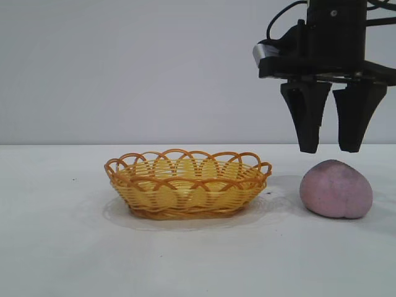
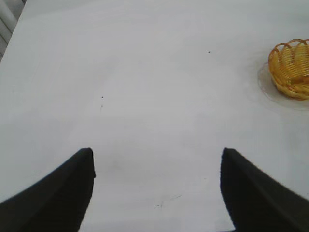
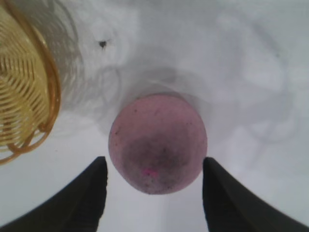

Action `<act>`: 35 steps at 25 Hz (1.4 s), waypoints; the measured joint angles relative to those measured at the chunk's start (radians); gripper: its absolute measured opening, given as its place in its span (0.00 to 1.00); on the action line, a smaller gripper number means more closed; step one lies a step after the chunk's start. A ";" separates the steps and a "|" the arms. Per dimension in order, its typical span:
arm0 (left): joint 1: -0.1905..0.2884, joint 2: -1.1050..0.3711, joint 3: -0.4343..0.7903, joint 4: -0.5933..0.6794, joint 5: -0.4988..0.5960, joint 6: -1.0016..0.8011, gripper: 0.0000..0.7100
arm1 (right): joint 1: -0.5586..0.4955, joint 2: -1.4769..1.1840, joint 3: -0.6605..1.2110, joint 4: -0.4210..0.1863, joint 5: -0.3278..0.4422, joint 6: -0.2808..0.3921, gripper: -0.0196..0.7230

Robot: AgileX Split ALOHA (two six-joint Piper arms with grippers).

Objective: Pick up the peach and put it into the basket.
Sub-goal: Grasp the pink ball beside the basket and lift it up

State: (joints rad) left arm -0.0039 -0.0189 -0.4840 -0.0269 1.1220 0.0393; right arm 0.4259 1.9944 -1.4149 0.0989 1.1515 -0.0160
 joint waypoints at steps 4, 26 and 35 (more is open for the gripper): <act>0.000 0.000 0.000 0.000 0.000 0.000 0.68 | 0.000 0.015 0.009 0.000 -0.011 0.000 0.54; 0.000 0.000 0.000 0.000 0.000 0.000 0.68 | 0.000 -0.015 0.009 -0.083 -0.007 0.000 0.03; 0.000 0.000 0.000 0.000 0.000 0.000 0.68 | 0.083 -0.166 -0.069 -0.075 0.003 0.000 0.03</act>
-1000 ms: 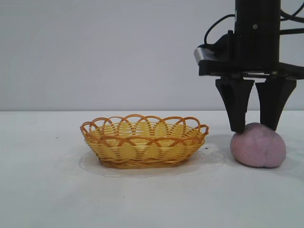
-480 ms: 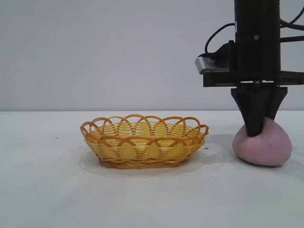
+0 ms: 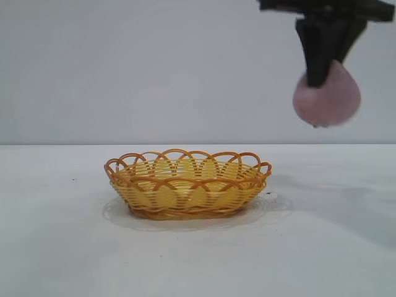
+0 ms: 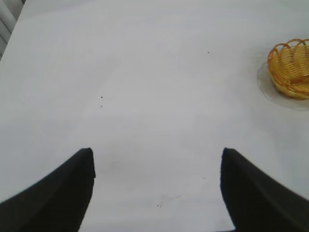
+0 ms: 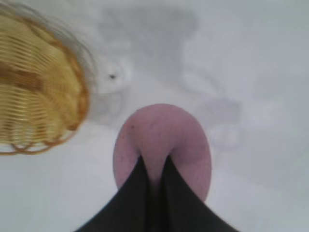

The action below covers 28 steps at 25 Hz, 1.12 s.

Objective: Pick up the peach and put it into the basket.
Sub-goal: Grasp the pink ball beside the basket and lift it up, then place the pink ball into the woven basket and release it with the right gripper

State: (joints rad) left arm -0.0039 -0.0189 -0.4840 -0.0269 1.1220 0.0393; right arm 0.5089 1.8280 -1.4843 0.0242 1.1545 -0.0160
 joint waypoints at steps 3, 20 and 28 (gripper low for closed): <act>0.000 0.000 0.000 0.000 0.000 0.000 0.68 | 0.075 0.000 -0.007 0.007 -0.051 0.000 0.03; 0.000 0.000 0.000 0.000 0.000 0.000 0.68 | 0.190 0.179 -0.011 0.082 -0.241 0.000 0.03; 0.000 0.000 0.000 0.000 0.000 0.000 0.68 | 0.197 0.197 -0.011 0.124 -0.264 0.000 0.22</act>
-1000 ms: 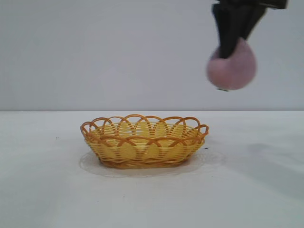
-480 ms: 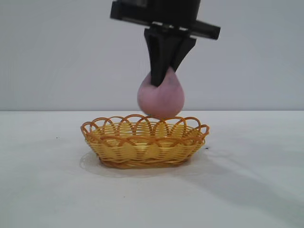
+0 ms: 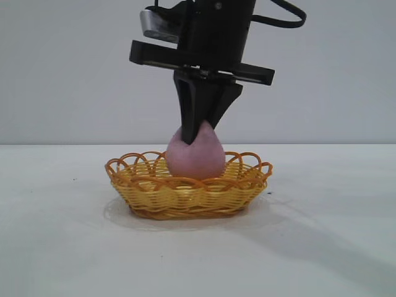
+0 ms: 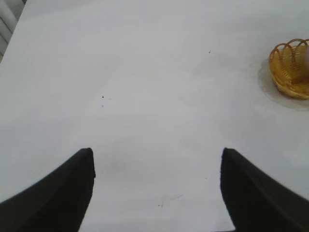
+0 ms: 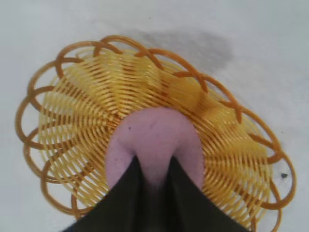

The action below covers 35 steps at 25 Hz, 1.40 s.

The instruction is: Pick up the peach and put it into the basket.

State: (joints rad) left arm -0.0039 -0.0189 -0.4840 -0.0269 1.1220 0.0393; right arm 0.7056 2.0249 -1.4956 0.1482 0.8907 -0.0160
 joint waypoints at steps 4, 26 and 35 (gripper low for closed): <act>0.000 0.000 0.000 0.000 0.000 0.000 0.68 | 0.000 0.002 0.000 0.000 0.000 0.000 0.34; 0.000 0.000 0.000 0.000 0.000 0.000 0.68 | -0.095 -0.062 -0.045 -0.103 0.107 0.000 0.66; 0.000 0.000 0.000 0.000 0.000 0.000 0.68 | -0.398 -0.103 -0.069 -0.165 0.176 0.007 0.69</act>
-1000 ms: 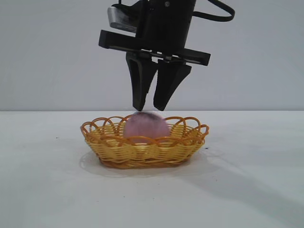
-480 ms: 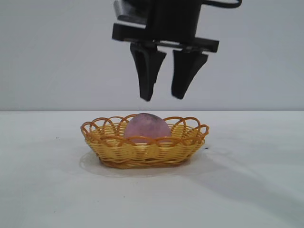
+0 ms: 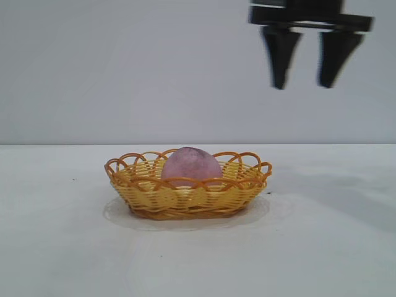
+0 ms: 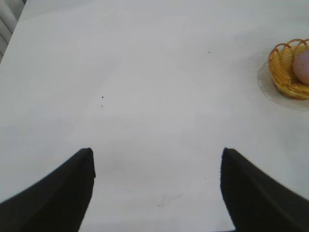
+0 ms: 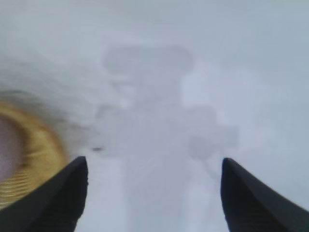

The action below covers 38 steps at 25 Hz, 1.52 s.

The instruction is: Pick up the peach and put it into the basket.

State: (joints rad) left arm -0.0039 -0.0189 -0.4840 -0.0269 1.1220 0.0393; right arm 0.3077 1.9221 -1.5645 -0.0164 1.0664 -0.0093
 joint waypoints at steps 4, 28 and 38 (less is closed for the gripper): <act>0.000 0.000 0.000 0.000 0.000 0.000 0.68 | -0.134 -0.001 0.000 -0.017 0.019 0.010 0.69; 0.000 0.000 0.000 0.000 0.000 0.000 0.68 | -0.284 -0.376 0.000 0.027 0.177 0.017 0.69; 0.000 0.000 0.000 0.000 0.000 0.000 0.68 | -0.284 -0.674 0.000 0.036 0.195 0.017 0.69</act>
State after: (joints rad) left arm -0.0039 -0.0189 -0.4840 -0.0269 1.1220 0.0393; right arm 0.0239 1.2481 -1.5645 0.0192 1.2614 0.0076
